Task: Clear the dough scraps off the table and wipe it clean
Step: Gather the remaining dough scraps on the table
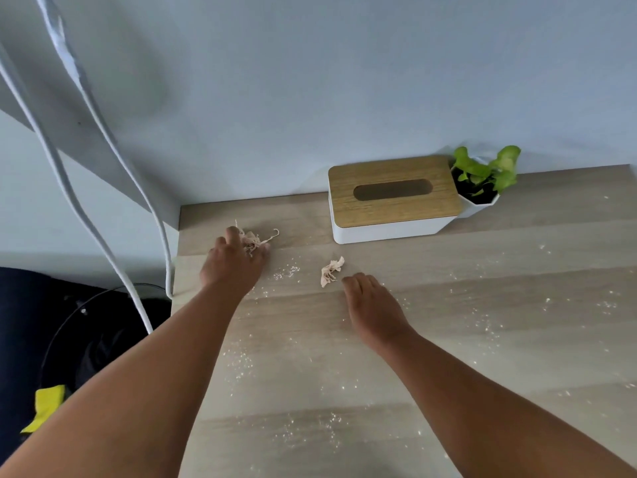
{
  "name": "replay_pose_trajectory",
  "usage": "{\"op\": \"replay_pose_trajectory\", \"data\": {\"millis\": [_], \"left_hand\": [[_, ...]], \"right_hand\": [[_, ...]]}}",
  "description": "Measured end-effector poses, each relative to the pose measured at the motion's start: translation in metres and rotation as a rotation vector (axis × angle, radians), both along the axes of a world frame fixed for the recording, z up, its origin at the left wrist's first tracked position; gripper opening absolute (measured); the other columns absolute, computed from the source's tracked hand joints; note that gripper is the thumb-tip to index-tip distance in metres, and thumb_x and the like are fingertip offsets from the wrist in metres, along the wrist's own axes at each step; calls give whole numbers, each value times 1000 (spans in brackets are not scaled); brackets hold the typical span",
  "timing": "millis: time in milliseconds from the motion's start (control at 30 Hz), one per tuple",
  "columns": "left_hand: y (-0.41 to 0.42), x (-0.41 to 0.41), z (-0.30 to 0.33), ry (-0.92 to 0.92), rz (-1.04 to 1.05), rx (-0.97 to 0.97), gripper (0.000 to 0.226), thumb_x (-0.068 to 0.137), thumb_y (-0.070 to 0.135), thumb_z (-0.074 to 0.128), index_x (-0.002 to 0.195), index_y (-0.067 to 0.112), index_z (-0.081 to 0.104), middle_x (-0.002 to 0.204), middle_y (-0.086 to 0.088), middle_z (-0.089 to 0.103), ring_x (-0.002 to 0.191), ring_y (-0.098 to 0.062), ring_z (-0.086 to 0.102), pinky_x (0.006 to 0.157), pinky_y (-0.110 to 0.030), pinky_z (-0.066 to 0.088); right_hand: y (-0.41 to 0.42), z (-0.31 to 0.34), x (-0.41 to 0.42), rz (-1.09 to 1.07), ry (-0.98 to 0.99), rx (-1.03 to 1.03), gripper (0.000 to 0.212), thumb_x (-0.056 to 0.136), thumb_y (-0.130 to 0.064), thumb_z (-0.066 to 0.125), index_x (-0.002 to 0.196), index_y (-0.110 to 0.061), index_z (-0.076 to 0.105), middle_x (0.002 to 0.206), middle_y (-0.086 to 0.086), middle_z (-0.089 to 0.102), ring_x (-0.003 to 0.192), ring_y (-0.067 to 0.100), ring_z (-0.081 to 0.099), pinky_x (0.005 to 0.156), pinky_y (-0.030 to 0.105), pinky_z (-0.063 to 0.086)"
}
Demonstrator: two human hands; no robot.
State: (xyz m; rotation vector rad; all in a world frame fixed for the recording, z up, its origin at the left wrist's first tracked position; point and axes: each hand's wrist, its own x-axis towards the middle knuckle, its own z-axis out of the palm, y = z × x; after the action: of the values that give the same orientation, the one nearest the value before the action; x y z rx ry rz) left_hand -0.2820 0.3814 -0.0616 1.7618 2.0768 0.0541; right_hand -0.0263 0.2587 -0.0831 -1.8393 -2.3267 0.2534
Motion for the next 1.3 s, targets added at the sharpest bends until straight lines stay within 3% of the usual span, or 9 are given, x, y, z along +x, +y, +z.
{"op": "replay_pose_trajectory", "data": {"millis": [233,333,467,567,733,900,967,1100,1300], "left_hand": [[5,-1,-13,24,-63,75,36,102,40,49,121,9,47,116,-22,56,105,-46,60,75,-46,46],[5,-5,-15,28,-88,99,27,103,27,47,115,3,47,113,-25,56,102,-48,60,74,-47,44],[4,-8,-15,13,-109,77,22,100,19,46,113,2,46,114,-26,58,104,-47,59,78,-48,45],[5,-13,-15,-15,-125,65,19,99,19,46,113,5,47,113,-24,60,102,-46,60,76,-45,44],[4,-16,-14,-32,-137,69,15,98,22,44,108,13,51,101,-14,59,90,-38,58,69,-39,44],[-10,-25,-13,-9,-156,79,25,94,36,43,74,21,39,74,2,50,65,-21,48,52,-29,28],[-22,-26,-11,-39,-165,101,30,92,41,49,72,21,39,71,5,49,64,-23,49,52,-28,28],[-46,-27,-3,-42,-171,126,35,96,48,51,75,22,42,72,6,49,64,-22,49,53,-30,30],[-87,-39,6,-153,-159,81,17,104,28,41,93,17,48,80,-3,54,75,-33,54,63,-37,38]], "right_hand": [[18,-8,-6,-7,25,45,37,73,5,69,109,-3,67,88,14,64,74,35,64,55,40,54],[22,-10,-11,-40,79,38,27,88,-21,54,113,-11,61,96,9,64,79,32,63,57,38,52],[23,-12,-19,-67,-25,-11,50,91,-54,55,123,-15,57,102,8,65,85,29,63,60,36,53],[27,-10,-26,-94,-105,-51,61,88,-63,57,128,-17,55,104,7,64,88,29,63,59,35,51],[30,-8,-32,-115,-133,16,36,89,-46,73,99,-13,64,85,6,61,73,28,61,48,34,45],[29,-5,-26,-71,-193,56,29,80,-35,86,84,-12,68,76,5,62,61,25,60,40,30,43],[25,-1,-24,-84,-182,-6,26,84,-33,81,84,-12,66,77,6,61,64,26,62,42,33,48],[20,4,-17,-129,-64,-194,25,104,-38,48,107,-15,57,101,9,62,92,33,64,68,41,55],[3,18,-22,-67,-20,-188,25,109,-35,40,113,-12,49,103,12,66,87,39,67,63,39,45]]}}
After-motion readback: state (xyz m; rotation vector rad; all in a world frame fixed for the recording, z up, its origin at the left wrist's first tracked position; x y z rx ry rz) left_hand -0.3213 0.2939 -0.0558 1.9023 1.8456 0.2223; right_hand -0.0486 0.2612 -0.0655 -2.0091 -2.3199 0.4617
